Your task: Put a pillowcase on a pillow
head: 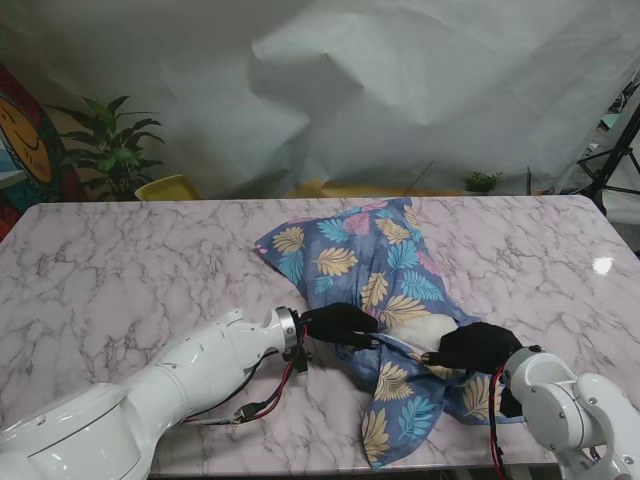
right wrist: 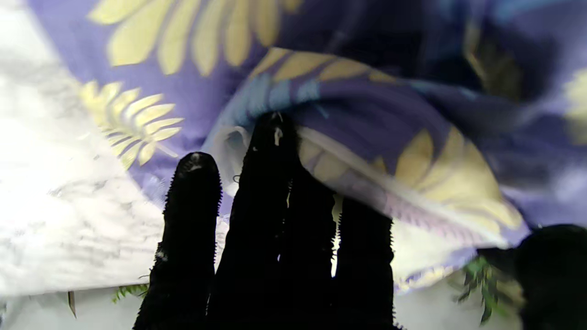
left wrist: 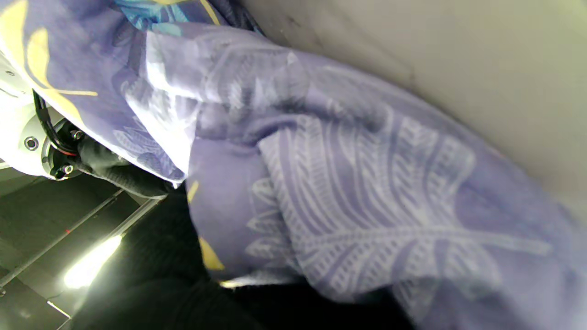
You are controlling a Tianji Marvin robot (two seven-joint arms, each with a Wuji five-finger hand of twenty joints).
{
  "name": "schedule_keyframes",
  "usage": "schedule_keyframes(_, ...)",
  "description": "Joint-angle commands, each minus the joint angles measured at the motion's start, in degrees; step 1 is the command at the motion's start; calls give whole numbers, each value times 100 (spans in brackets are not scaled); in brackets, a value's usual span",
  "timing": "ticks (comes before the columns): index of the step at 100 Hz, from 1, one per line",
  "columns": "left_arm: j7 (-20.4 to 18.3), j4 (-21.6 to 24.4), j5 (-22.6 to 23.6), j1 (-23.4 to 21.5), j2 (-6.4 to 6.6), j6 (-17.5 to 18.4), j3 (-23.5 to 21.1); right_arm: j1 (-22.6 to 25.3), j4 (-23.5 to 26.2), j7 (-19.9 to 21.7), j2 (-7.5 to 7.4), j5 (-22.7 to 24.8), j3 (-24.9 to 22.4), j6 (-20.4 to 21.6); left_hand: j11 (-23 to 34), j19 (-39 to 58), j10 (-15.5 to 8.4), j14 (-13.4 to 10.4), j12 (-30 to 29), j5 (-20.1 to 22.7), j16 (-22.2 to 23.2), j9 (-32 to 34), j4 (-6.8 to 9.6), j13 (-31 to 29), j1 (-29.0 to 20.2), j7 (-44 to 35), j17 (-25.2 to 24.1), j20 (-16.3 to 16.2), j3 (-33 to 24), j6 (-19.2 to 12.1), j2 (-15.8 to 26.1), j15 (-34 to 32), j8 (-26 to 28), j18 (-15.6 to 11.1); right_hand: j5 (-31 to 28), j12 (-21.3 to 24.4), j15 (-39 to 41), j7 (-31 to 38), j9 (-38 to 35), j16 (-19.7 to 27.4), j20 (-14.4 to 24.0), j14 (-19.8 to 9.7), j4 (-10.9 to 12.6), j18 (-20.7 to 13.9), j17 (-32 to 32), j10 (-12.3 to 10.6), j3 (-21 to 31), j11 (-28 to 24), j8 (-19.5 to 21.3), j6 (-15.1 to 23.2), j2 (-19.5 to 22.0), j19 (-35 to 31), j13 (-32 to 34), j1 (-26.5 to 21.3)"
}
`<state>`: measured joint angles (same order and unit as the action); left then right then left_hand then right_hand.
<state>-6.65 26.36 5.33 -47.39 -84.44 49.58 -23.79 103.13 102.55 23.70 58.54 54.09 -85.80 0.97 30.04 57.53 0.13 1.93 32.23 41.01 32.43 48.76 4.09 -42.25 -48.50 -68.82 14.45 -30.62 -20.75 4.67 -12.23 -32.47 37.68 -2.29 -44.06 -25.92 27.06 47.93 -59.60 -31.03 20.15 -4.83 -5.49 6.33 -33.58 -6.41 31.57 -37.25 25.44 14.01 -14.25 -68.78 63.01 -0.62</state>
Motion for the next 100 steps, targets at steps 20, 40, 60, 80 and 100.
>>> schedule_keyframes(20, -166, -222, 57, -124, 94, -155, 50, -182, -174, -42, -59, 1674, 300, 273, 187, 276, 16, 558, -64, 243, 151, 348, 164, -444, -75, -623, 199, 106, -201, 1202, 100, -353, 258, 716, 480, -1285, 1741, 95, 1186, -1077, 981, -563, -281, -467, 332, -325, 604, -1603, 132, 503, -1653, -155, -705, -814)
schedule_keyframes(40, -193, -242, 47, -119, 89, -142, 55, -185, -240, -493, -42, 1937, 271, 343, 199, 276, 11, 560, -71, 229, 152, 338, 164, -433, -94, -622, 192, 111, -175, 1198, 111, -357, 274, 714, -1574, -1795, 2593, 1268, 785, -1367, 933, -696, -176, -580, 280, -645, -1052, -2005, -338, 1826, -826, -165, -585, -2261)
schedule_keyframes(60, -243, -249, 33, -112, 88, -125, 81, -111, -51, -421, -2, 1061, -188, 445, 203, 271, 27, 555, -80, 230, 151, 329, 167, -427, -99, -617, 176, 115, -150, 1197, 129, -356, 283, 713, -3174, -895, 1458, 3558, -141, -530, 747, -283, 30, -242, 847, -563, -788, -1265, 2888, 1330, 799, 34, -475, -751)
schedule_keyframes(80, -331, -325, 6, -104, 48, -62, 116, -114, 295, -620, 58, 1050, -535, 302, 202, 270, 16, 554, -86, 231, 151, 326, 176, -423, -113, -614, 170, 114, -140, 1197, 125, -353, 289, 718, -3277, -799, 1646, 4268, -985, -623, 816, -75, 92, -120, 513, -444, -1033, -1330, 3073, 761, 1203, -200, 182, -603)
schedule_keyframes(100, -361, -360, -17, -102, 21, -14, 125, -483, 295, -1259, 103, 1415, -366, 206, 211, 265, 29, 642, -90, 236, 162, 324, 189, -392, -89, -612, 167, 114, -123, 1185, 151, -365, 295, 707, -3283, -809, 1685, 4325, -1313, -673, 789, 21, 111, -132, 179, -407, -1077, -1339, 3055, 677, 1335, -296, 525, -646)
